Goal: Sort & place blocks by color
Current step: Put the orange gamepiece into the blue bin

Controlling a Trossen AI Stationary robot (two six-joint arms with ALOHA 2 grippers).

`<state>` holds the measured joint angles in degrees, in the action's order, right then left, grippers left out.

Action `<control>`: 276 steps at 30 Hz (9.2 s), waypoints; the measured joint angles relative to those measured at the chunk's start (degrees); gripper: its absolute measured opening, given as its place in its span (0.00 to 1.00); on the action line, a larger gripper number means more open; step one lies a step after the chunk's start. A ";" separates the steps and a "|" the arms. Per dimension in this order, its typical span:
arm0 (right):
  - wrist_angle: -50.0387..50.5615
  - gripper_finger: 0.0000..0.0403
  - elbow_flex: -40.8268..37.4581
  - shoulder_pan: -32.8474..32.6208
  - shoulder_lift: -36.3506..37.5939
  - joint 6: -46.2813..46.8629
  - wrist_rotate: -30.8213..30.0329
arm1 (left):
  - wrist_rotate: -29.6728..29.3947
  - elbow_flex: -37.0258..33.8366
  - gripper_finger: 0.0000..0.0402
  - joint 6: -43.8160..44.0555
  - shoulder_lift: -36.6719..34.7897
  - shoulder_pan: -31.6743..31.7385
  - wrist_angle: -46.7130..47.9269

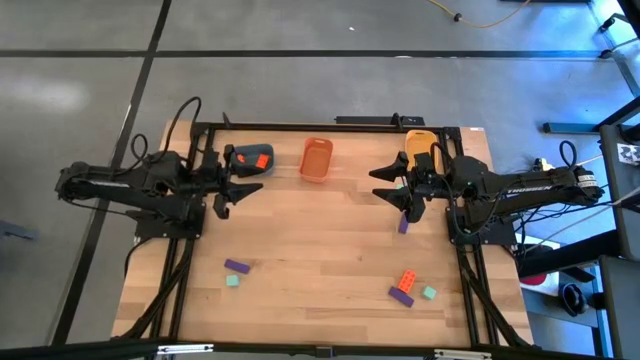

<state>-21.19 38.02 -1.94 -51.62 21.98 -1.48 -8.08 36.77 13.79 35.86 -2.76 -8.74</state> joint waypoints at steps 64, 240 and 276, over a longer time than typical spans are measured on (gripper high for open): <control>55.15 0.70 2.56 -32.30 -33.79 110.77 9.03 | -3.26 0.02 0.49 -0.86 -3.69 0.00 -1.36; -5.92 0.69 -2.57 1.31 -6.42 9.82 -0.02 | 4.09 -17.97 0.31 8.62 -6.32 12.07 -13.64; -6.01 0.69 -2.58 1.31 -6.43 4.61 0.04 | 5.86 -17.97 0.31 8.76 -6.25 12.07 -13.80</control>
<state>-27.20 35.44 -0.62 -58.04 26.59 -1.43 -2.22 18.81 22.55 29.61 9.30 -22.55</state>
